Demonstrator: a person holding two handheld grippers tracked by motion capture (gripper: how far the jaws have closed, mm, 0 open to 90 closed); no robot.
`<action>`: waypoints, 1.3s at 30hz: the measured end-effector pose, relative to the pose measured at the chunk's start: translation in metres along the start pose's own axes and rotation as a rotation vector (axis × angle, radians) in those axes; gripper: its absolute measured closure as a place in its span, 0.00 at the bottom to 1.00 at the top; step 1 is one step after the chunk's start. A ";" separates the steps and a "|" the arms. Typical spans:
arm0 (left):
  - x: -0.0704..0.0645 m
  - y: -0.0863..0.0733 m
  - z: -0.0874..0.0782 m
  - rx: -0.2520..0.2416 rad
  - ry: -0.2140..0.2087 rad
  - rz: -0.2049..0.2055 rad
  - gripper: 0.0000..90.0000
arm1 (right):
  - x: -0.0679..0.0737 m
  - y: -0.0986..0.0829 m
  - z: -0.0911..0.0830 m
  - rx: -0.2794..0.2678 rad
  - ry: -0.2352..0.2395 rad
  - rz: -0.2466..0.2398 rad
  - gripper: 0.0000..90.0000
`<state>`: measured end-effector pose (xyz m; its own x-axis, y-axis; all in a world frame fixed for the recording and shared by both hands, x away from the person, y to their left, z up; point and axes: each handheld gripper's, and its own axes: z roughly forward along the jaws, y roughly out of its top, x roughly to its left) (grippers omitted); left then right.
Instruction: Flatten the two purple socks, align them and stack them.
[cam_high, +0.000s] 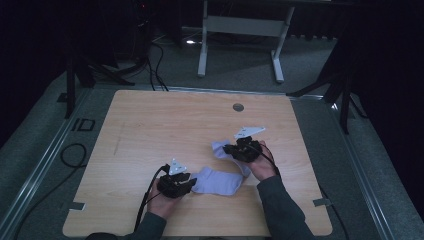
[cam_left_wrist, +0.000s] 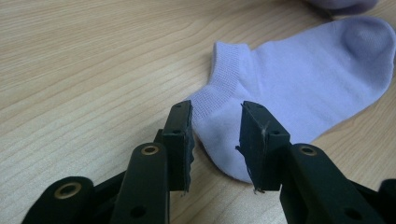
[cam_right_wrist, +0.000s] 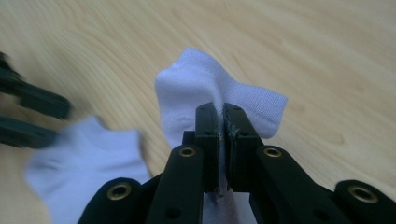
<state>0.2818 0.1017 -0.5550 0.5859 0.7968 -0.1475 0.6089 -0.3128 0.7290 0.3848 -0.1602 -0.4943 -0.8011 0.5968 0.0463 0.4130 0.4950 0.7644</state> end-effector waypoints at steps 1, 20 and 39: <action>0.000 0.000 0.000 0.000 0.000 0.000 0.71 | 0.000 0.000 0.000 0.000 0.000 0.000 0.95; -0.003 -0.001 0.004 0.023 -0.005 0.012 0.71 | 0.046 0.013 -0.054 -0.130 -0.005 -0.117 0.94; -0.004 -0.002 0.007 0.040 0.004 0.006 0.71 | 0.052 -0.025 -0.035 -0.070 0.033 -0.067 0.94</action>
<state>0.2820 0.0959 -0.5607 0.5874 0.7970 -0.1404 0.6265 -0.3380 0.7023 0.3171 -0.1635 -0.4882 -0.8401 0.5423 0.0139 0.3278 0.4870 0.8096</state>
